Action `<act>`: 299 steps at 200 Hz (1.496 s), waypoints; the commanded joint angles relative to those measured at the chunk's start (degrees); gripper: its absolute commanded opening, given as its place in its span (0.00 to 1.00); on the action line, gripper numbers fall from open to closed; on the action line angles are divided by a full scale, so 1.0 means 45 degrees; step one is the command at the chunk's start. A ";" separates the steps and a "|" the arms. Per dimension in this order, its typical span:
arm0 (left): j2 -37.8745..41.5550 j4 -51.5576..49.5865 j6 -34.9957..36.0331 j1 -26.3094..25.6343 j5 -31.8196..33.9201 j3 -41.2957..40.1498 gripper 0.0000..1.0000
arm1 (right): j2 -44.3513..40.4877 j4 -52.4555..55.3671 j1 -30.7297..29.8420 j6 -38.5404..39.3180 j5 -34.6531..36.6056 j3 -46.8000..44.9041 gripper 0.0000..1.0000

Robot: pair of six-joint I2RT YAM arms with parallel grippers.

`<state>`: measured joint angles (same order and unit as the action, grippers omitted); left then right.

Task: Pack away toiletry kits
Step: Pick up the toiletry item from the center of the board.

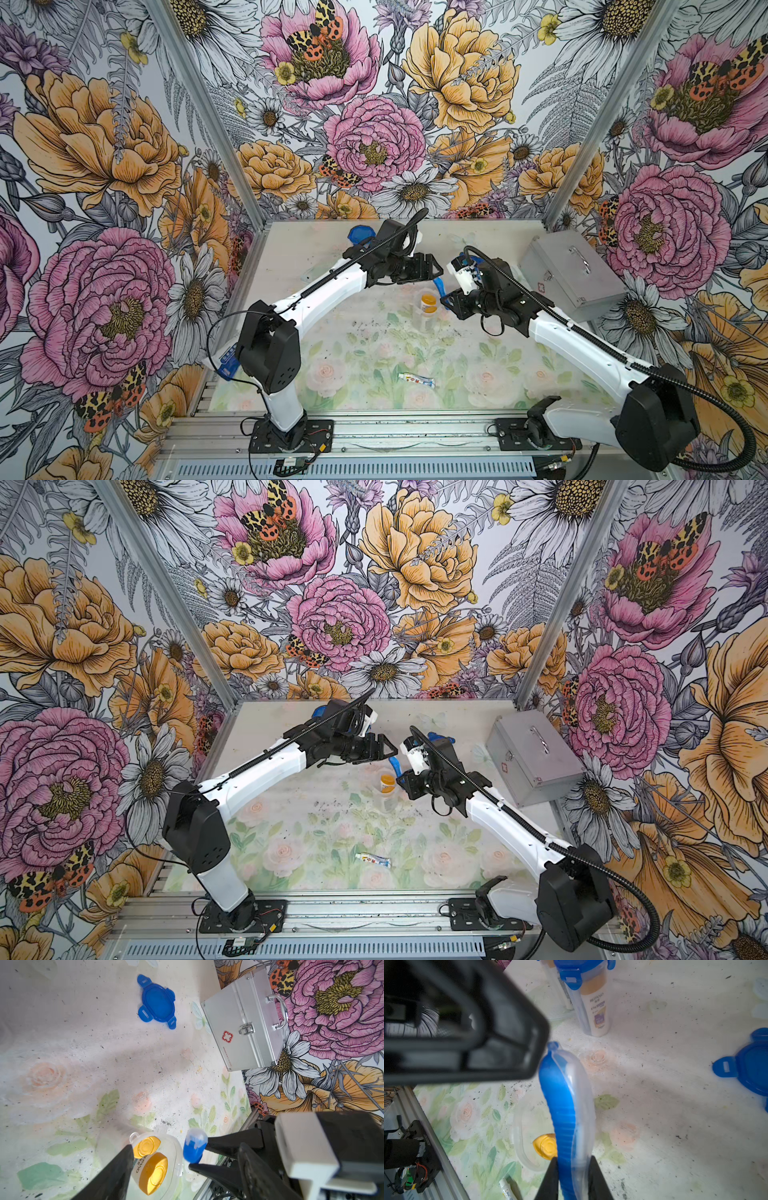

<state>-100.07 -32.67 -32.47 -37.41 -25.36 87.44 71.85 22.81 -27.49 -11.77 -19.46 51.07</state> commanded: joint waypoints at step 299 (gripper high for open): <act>0.1330 -0.0421 0.3130 -0.1780 0.4647 -0.0970 0.01 | -0.1000 -0.0869 -0.0301 -0.1599 -0.0109 -0.0400 0.70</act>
<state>-94.83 -33.71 -22.17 -44.91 -11.35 81.54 68.99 18.59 -29.39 -17.43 -21.47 50.09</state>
